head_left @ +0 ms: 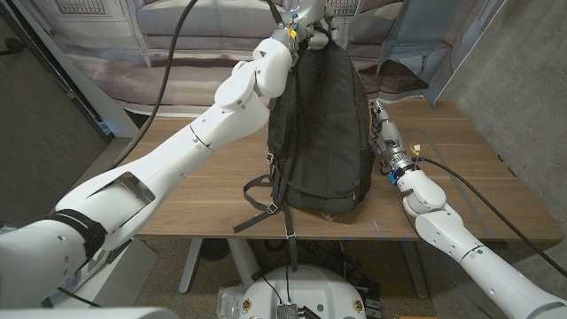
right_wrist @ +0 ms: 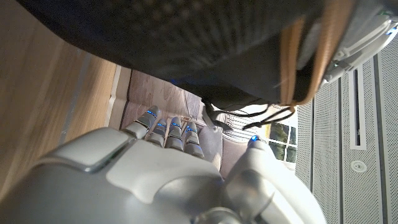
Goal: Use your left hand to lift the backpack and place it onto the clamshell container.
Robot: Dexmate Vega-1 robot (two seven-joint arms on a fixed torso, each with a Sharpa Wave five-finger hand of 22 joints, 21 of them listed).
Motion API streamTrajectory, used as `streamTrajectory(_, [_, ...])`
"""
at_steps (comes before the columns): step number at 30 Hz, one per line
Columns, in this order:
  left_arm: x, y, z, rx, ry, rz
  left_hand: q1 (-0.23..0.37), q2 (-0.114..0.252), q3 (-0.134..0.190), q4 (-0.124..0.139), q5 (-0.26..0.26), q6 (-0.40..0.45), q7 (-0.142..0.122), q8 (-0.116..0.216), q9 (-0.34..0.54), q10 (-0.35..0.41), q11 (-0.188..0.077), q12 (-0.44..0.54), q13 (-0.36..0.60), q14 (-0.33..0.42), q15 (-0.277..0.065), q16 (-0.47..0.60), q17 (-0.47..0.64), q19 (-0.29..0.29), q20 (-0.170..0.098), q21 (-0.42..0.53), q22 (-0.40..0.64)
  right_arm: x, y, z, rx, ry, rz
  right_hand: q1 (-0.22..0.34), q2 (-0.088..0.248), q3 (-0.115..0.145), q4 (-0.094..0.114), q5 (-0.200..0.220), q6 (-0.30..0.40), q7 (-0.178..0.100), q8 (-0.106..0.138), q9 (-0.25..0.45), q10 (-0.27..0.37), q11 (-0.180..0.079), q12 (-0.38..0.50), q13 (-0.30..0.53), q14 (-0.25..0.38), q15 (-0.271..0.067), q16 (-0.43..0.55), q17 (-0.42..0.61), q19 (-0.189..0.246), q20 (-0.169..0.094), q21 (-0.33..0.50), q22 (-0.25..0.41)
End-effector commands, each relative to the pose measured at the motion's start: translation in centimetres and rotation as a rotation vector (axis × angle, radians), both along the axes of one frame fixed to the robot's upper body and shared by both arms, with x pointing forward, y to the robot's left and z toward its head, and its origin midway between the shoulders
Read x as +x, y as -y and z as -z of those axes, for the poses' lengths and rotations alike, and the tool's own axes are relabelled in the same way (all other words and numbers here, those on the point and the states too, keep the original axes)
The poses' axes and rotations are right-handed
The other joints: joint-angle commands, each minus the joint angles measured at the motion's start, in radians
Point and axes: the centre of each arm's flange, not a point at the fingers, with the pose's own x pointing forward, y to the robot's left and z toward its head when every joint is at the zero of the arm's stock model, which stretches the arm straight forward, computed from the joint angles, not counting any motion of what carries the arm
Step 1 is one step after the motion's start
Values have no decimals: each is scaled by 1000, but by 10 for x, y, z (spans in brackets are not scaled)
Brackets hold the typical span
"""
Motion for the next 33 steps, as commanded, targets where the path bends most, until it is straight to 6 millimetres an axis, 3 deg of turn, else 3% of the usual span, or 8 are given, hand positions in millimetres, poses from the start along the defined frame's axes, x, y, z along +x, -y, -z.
streamTrajectory(1, [25,5,9,27,-3,-64,-7,-1,-4,-2,4,2,-3,5,-1,12,-1,-5,2,69,-124,-10,-1,-16,-121,6,-1,2,2,-1,-11,-4,0,12,1,0,-2,-2,4,4,-1,5,4,4,-5,6,4,2,2,6,10,-4,3,4])
streamTrajectory(19, [74,9,12,27,-53,-98,-20,-7,-5,-3,5,14,-18,10,-17,31,-2,-13,2,46,-126,-41,-18,-77,-100,-9,-7,7,6,5,3,-33,6,12,2,-1,-3,-1,3,5,-1,5,5,4,-4,6,5,1,3,6,11,-4,3,4])
streamTrajectory(33, [103,5,12,21,-64,-146,-22,-7,-11,-5,4,16,-20,15,-22,35,-2,-20,1,46,-132,-48,-18,-92,-92,-5,-3,15,2,3,3,-36,7,12,2,-2,-4,-1,3,5,-1,5,6,5,-4,6,5,2,3,6,11,-4,3,4])
